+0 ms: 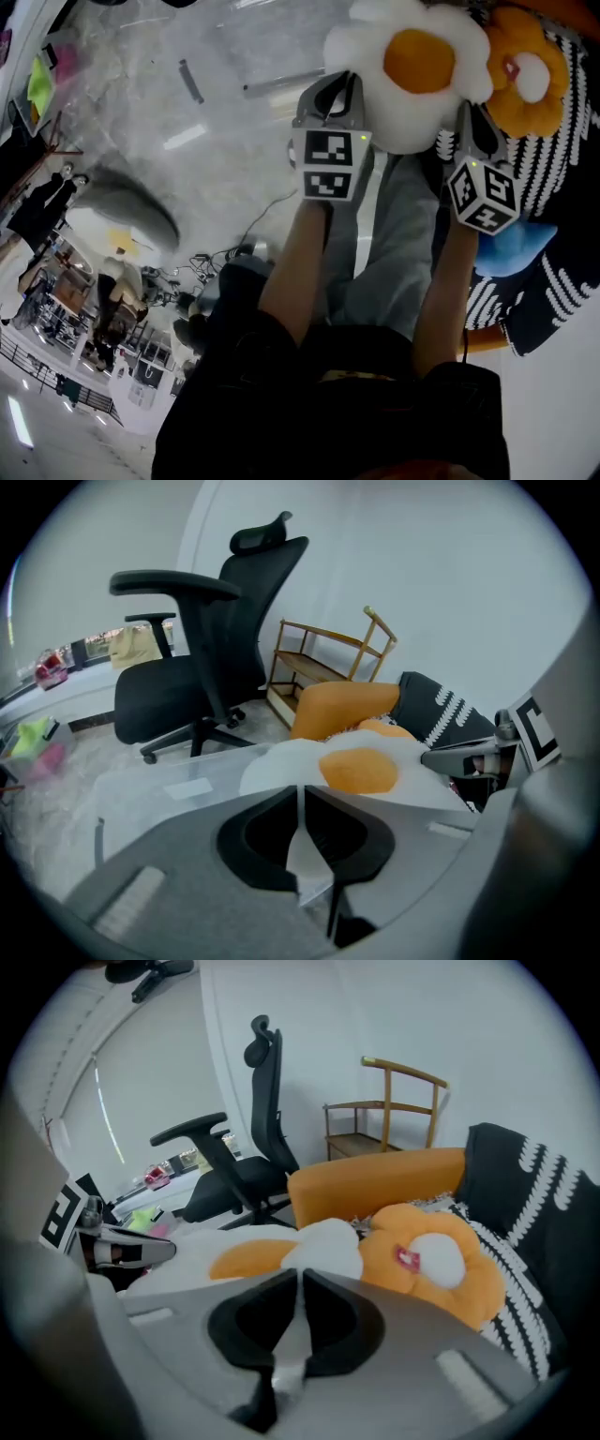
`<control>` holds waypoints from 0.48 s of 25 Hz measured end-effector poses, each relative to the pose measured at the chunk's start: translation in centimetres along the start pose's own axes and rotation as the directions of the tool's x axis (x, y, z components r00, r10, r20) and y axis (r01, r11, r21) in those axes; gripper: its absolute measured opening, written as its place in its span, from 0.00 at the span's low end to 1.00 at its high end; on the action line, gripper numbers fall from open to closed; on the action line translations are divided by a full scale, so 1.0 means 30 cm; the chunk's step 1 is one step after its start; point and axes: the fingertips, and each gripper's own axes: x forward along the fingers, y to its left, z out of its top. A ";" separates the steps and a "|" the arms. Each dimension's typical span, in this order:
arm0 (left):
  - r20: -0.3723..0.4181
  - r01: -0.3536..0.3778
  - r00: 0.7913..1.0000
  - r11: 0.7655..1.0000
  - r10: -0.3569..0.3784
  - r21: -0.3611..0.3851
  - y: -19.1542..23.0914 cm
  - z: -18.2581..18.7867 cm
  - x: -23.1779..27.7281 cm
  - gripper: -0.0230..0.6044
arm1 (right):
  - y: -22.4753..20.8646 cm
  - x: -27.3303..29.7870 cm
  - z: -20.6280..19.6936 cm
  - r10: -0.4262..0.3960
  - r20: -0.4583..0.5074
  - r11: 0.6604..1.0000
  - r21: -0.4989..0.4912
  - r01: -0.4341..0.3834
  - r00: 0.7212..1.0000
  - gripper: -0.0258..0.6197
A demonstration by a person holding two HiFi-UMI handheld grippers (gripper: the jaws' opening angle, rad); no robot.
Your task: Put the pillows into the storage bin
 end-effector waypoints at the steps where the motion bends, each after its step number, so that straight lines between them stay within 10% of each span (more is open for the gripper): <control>1: -0.003 -0.016 1.000 1.000 0.016 -0.020 0.042 -0.024 -0.023 0.09 | 0.047 0.013 -0.001 0.020 -0.011 1.000 -0.023 -0.020 1.000 0.07; 12: -0.044 -0.152 0.988 0.979 0.147 -0.134 0.426 -0.238 -0.092 0.09 | 0.432 0.291 -0.039 0.220 -0.130 0.934 -0.259 -0.247 0.967 0.07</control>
